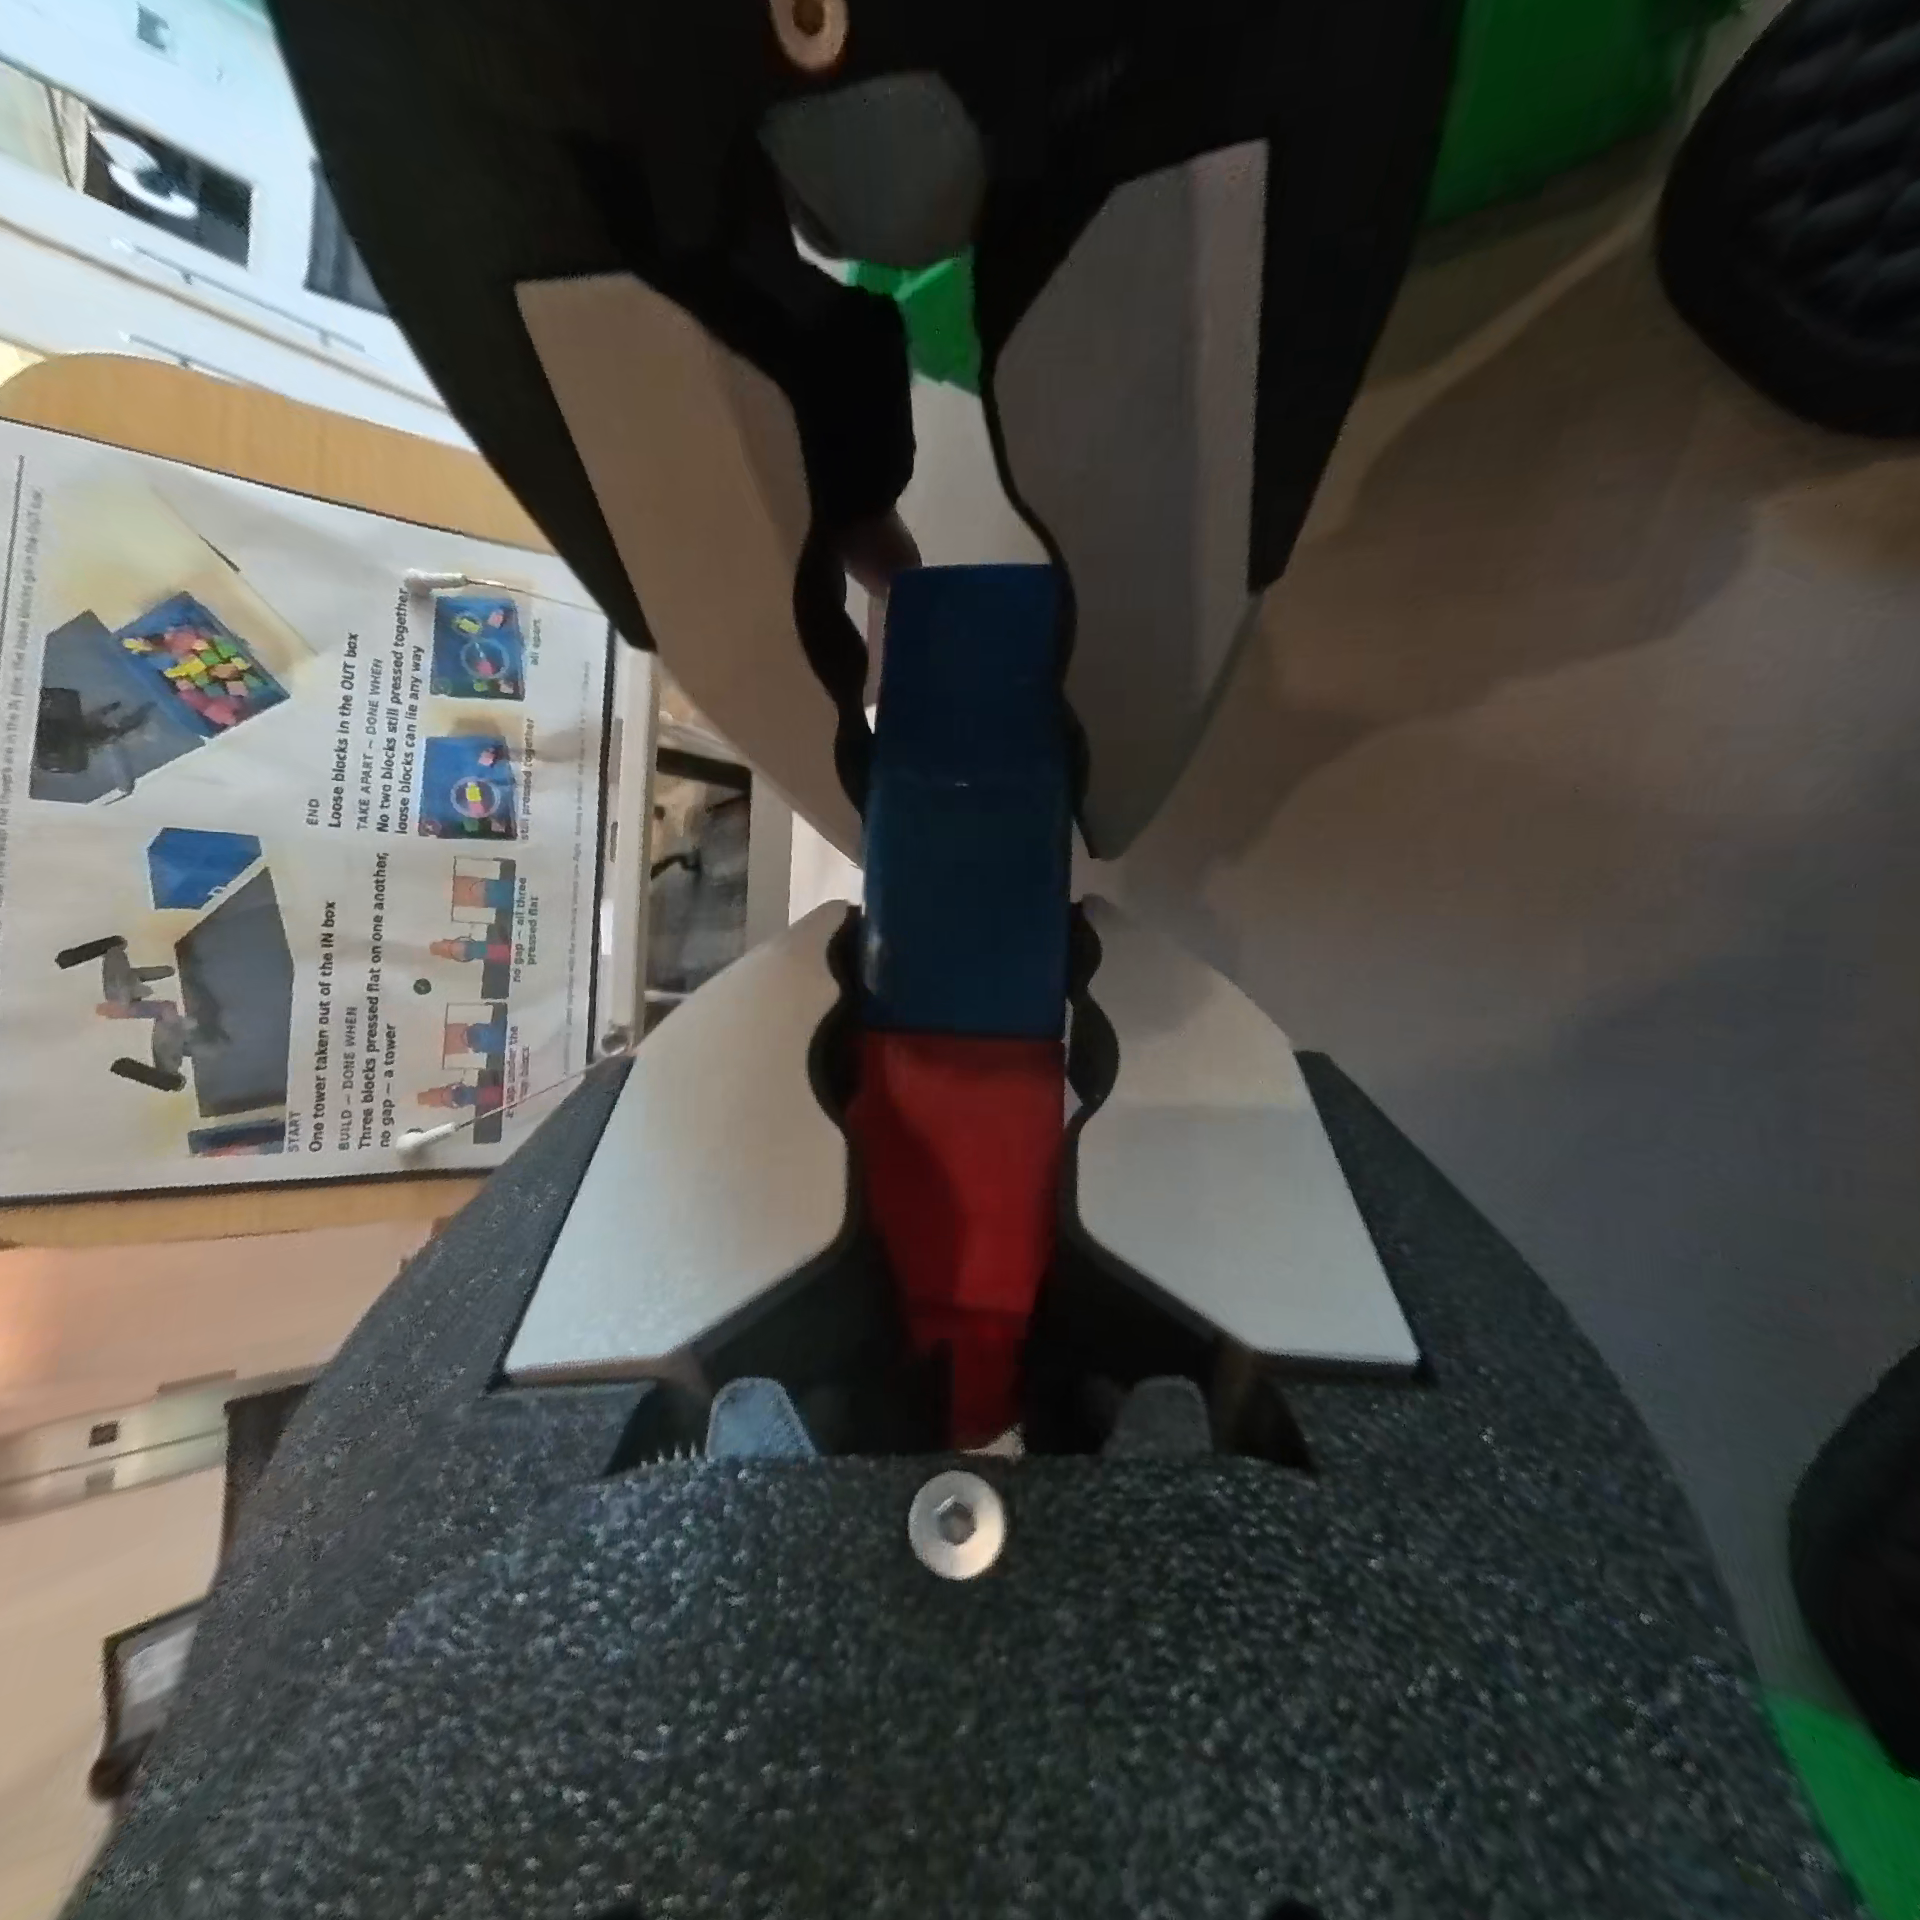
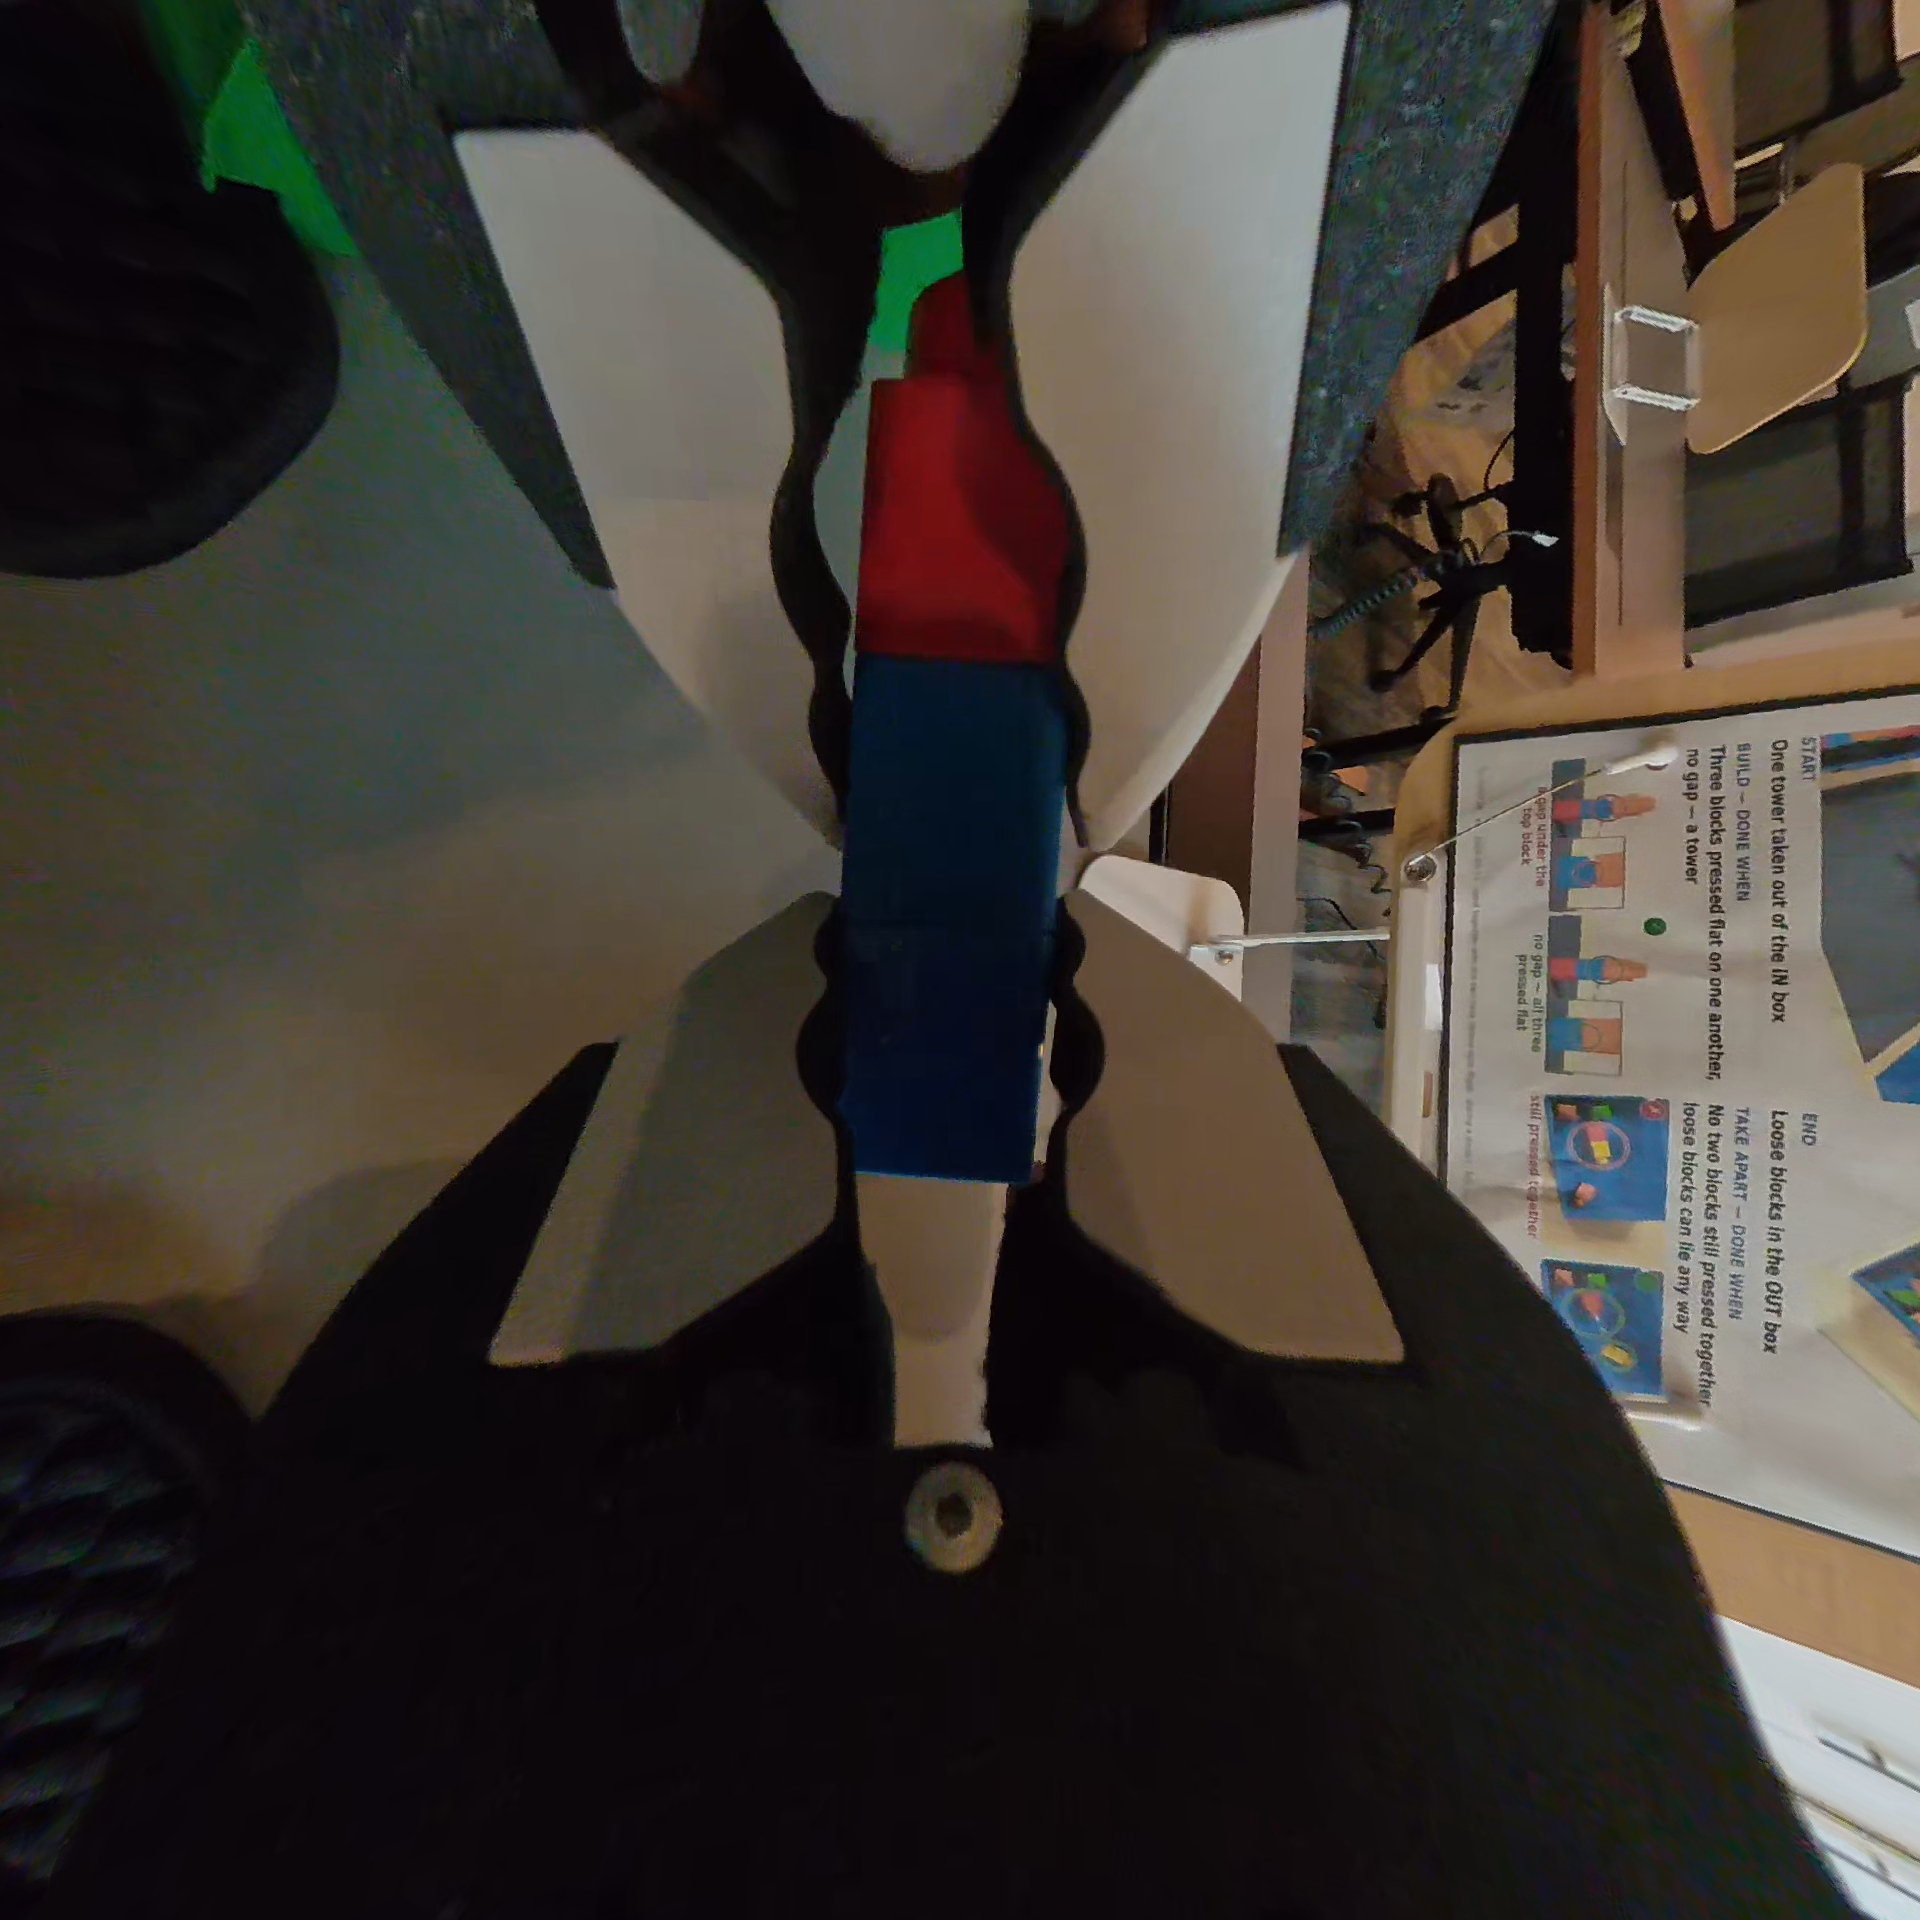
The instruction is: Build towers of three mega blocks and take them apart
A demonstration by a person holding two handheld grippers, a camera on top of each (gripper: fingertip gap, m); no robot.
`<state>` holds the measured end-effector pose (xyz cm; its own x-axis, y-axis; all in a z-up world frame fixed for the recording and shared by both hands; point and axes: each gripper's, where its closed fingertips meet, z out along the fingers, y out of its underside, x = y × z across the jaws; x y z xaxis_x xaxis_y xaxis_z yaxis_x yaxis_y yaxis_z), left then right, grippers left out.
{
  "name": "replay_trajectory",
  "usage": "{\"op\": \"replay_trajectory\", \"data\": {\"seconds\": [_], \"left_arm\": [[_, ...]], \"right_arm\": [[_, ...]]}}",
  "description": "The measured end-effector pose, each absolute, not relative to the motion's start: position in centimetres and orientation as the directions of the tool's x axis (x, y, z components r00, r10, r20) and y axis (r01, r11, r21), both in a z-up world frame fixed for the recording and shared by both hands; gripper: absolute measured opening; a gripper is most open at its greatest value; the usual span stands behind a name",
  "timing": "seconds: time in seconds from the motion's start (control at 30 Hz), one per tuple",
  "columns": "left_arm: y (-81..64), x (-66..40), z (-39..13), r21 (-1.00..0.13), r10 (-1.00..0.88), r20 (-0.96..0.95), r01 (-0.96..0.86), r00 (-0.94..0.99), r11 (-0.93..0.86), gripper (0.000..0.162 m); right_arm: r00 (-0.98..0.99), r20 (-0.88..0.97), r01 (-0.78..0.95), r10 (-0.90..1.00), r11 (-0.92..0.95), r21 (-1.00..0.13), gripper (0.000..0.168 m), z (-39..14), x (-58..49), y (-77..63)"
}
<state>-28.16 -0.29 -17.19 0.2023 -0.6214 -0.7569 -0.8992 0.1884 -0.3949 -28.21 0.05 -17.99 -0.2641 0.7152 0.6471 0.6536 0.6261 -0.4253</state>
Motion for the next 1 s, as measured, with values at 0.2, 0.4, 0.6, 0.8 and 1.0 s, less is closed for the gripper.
{"op": "replay_trajectory", "data": {"seconds": [0.2, 0.4, 0.6, 0.8, 1.0], "left_arm": [[-0.5, -27.9, -15.9, -0.537, -0.646, -0.716, -0.801, 0.266, 0.266, 0.036], [-1.3, -28.7, -13.1, -0.678, -0.642, -0.678, -0.641, 0.358, 0.359, 0.036], [-2.8, -28.1, -11.7, -0.747, -0.687, -0.633, -0.514, 0.357, 0.422, 0.036], [-2.5, -28.1, -12.6, -0.739, -0.700, -0.626, -0.546, 0.343, 0.394, 0.036], [-3.2, -28.4, -12.9, -0.736, -0.724, -0.614, -0.559, 0.315, 0.381, 0.036]], "right_arm": [[-0.214, 0.665, 0.552, 0.715, 0.650, -0.521, 0.037, -15.9, -28.5, -0.5], [-0.116, 0.679, 0.274, 0.725, 0.680, -0.680, 0.048, -11.2, -27.7, -1.6], [-0.175, 0.650, 0.017, 0.740, 0.662, -0.749, 0.042, -9.6, -27.3, -3.7], [-0.204, 0.658, 0.065, 0.724, 0.681, -0.729, 0.036, -10.6, -27.5, -3.6], [-0.241, 0.648, 0.063, 0.723, 0.678, -0.732, 0.035, -10.9, -27.5, -4.1]]}}
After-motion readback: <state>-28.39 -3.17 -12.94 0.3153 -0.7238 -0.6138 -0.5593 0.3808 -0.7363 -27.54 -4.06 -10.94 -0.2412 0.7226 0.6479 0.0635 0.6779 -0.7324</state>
